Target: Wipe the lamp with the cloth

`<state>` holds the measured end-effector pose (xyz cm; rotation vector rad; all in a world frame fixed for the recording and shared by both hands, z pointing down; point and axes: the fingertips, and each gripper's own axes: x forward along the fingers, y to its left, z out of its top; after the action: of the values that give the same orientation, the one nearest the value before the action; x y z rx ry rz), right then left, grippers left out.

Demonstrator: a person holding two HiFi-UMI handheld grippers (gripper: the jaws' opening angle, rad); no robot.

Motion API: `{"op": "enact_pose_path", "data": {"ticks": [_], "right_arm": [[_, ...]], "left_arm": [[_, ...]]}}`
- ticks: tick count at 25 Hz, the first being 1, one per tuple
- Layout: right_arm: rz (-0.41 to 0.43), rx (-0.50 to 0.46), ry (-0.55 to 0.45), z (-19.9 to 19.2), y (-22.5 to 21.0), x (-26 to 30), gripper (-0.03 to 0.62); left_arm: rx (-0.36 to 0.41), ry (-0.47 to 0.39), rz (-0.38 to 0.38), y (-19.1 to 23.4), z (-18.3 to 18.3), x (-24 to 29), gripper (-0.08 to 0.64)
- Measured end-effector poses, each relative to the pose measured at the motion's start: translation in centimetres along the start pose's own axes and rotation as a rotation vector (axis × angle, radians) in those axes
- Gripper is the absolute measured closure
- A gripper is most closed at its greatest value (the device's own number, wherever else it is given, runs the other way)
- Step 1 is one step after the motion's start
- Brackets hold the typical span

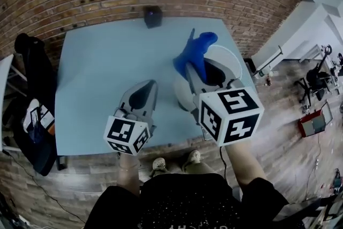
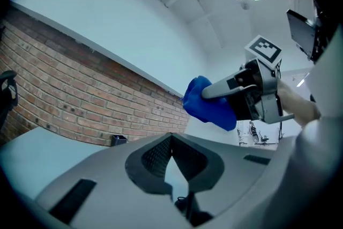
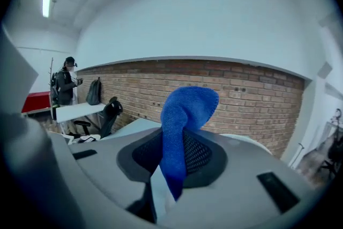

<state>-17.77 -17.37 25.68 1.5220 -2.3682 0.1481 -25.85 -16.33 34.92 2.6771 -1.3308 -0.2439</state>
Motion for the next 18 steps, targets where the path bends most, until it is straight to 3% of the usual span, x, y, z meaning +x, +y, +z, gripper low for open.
{"op": "enact_pose_path", "data": {"ticks": [3,6,9,18], "right_arm": [[-0.107,0.021,-0.017,-1.6,0.3,0.6,0.512],[-0.172,0.102,-0.031,-3.2,0.4,1.2,0.512],[-0.183,0.214,-0.029,-5.0,0.6,2.2,0.512],[-0.175,0.256,-0.004,-11.7,2.7,4.4,0.512]], "left_arm": [[-0.027,0.014,0.009,0.7,-0.7,-1.0,0.552],[-0.038,0.025,0.021,1.2,-1.2,-1.9,0.552],[-0.045,0.047,0.037,1.8,-2.0,-2.9,0.551],[-0.053,0.089,0.078,2.9,-4.1,-5.2,0.552]]}}
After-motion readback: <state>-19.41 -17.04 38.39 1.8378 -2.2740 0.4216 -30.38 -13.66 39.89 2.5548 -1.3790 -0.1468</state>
